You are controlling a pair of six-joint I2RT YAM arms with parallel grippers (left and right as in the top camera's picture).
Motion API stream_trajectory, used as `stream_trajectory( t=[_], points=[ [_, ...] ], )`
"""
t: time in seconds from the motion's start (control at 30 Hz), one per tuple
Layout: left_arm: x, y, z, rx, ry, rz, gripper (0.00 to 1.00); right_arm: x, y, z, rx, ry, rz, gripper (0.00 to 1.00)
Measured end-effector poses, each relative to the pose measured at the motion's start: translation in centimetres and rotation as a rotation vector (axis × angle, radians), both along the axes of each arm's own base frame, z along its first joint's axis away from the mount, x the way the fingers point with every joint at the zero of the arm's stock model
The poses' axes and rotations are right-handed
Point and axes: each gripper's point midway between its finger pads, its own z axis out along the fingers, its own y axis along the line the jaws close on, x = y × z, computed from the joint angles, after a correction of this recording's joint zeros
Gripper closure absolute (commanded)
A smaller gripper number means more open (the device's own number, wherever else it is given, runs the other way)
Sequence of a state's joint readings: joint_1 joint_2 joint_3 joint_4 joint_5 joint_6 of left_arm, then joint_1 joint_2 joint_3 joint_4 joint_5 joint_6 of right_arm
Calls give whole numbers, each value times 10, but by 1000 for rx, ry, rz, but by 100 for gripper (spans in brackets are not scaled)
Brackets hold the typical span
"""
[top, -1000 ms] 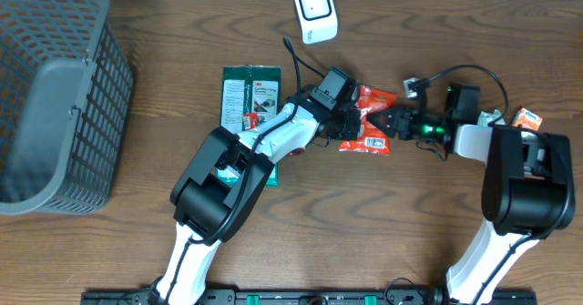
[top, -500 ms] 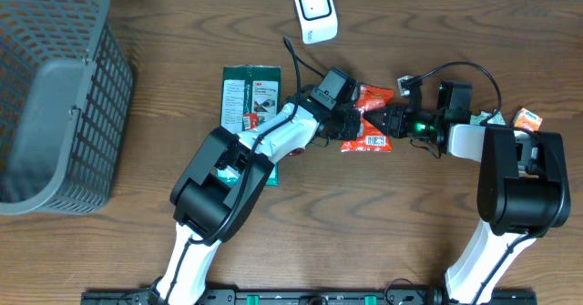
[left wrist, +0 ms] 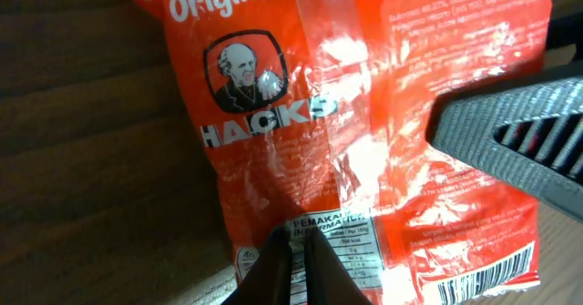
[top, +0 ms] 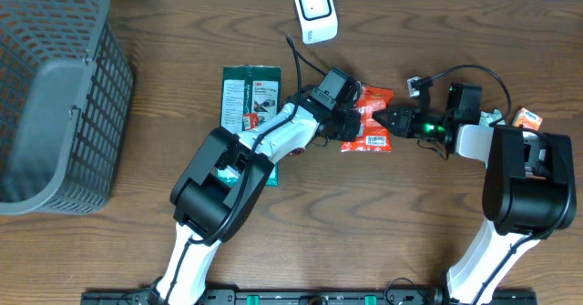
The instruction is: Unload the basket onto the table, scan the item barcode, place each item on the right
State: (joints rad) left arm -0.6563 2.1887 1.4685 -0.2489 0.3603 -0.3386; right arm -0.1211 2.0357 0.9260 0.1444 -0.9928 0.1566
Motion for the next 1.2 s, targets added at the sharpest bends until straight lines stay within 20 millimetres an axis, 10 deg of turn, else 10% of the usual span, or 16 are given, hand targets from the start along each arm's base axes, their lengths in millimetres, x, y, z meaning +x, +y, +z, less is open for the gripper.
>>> stream_trajectory(
  t=[0.33, 0.57, 1.2],
  points=[
    [-10, 14, 1, 54, 24, 12, 83, -31, 1, 1, 9, 210, -26, 85],
    [-12, 23, -1, 90, 26, 27, 83, -68, -2, 5, -121, 400, -69, 66],
    [-16, 21, -1, 105, 18, 19, 83, -39, -5, -4, -286, 237, -108, 59]
  ],
)
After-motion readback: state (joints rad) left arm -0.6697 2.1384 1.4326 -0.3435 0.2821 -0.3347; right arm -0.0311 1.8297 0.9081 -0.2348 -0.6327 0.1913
